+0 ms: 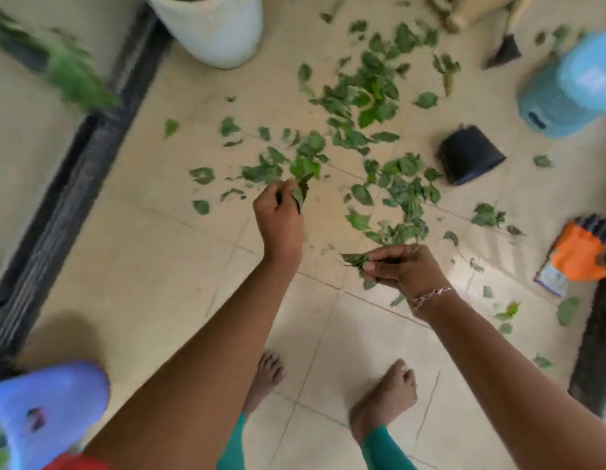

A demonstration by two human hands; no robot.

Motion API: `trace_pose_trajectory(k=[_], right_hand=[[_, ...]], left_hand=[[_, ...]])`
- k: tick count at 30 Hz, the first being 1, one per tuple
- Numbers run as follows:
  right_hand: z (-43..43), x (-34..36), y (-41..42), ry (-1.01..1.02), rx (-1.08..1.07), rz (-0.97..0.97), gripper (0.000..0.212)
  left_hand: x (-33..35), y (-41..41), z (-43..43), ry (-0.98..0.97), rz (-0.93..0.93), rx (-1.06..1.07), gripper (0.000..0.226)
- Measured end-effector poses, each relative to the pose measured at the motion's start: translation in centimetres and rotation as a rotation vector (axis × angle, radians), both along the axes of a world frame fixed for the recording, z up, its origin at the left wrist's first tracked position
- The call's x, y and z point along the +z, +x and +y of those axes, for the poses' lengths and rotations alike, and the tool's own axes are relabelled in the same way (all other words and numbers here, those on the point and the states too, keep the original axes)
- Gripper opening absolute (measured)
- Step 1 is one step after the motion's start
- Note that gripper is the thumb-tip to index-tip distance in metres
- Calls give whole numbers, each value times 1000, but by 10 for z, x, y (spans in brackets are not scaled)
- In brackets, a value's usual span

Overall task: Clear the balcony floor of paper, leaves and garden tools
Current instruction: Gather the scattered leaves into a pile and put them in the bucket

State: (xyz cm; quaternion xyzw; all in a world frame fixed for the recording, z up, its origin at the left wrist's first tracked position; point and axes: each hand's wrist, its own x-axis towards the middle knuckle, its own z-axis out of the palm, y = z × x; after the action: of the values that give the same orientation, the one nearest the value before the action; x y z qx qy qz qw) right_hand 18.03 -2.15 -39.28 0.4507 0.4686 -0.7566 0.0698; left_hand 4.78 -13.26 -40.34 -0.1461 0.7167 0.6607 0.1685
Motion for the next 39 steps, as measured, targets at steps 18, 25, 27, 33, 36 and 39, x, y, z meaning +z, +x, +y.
trace_pose_trajectory(k=[18, 25, 27, 33, 36, 39], right_hand=[[-411, 98, -171, -155, 817, 56, 30], [-549, 49, -166, -120, 1136, -96, 29], [-575, 32, -164, -31, 1212, -133, 28], [-632, -4, -167, 97, 1338, -231, 26], [-645, -5, -171, -52, 1298, -311, 29], [-637, 3, -176, -100, 1239, -338, 35]], left_hand=[[124, -35, -439, 336, -151, 1145, 35], [68, 1, -558, 251, -169, 1472, 47], [46, 11, -581, 205, -199, 1526, 39], [6, 34, -631, 153, -370, 1508, 34], [2, 43, -645, 178, -498, 1359, 27], [9, 49, -646, 179, -633, 1206, 34]])
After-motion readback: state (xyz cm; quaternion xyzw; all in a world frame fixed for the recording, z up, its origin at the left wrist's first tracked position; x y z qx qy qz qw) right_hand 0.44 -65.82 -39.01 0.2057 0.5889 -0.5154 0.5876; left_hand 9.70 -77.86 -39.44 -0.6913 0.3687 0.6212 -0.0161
